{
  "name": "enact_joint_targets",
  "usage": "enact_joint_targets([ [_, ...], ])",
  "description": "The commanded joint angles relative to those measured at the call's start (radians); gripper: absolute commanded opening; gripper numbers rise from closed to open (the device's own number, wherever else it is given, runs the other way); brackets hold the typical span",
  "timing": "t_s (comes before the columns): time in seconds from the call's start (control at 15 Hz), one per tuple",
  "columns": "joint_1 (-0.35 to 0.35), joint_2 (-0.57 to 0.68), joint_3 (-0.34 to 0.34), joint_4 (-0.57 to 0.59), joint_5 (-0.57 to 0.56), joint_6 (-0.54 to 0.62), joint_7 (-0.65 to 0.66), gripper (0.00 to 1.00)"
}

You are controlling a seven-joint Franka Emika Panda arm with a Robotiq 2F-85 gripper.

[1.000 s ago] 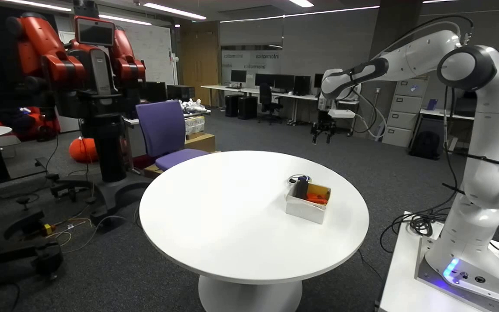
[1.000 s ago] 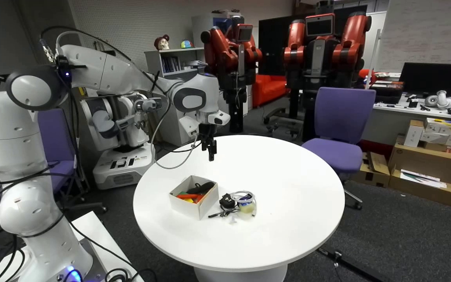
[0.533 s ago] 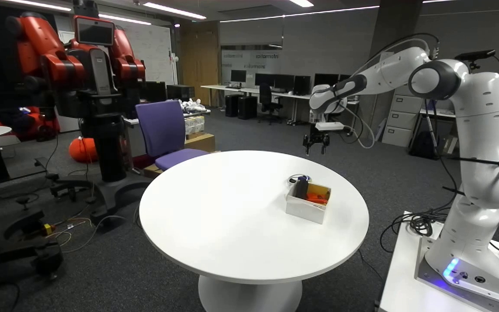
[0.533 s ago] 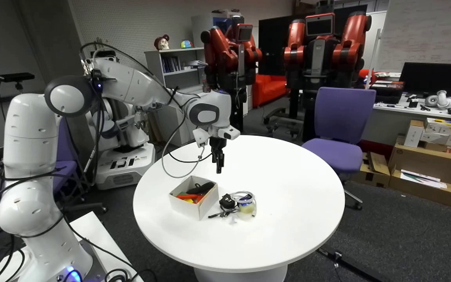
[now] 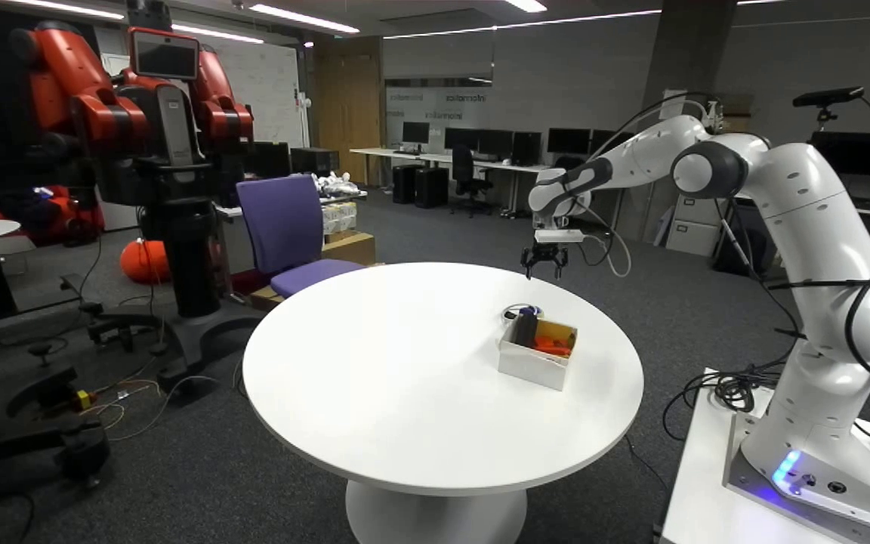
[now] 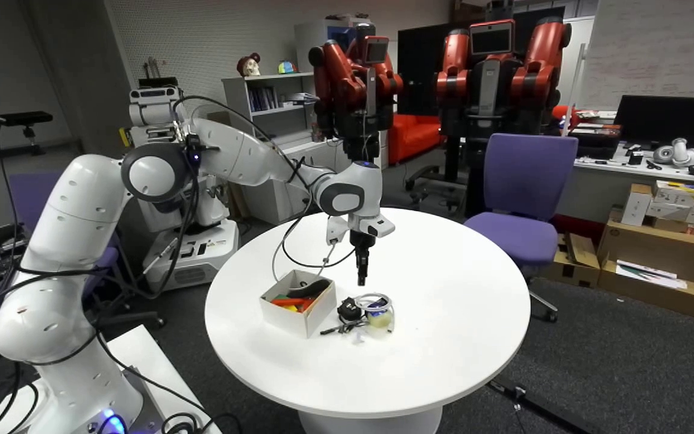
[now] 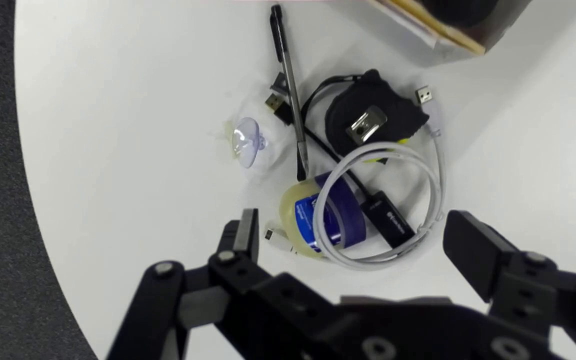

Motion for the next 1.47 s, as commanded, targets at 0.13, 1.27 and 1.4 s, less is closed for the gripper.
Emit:
enact_joint_targets([
  [0.13, -0.006, 0.048, -0.001, 0.033, -0.002, 0.0, 0.019, 1.0],
  [1.27, 0.012, 0.163, -0.015, 0.087, 0.009, 0.02, 0.166, 1.0],
  [1.4, 0.009, 0.184, -0.019, 0.103, 0.013, 0.036, 0.186, 1.0],
])
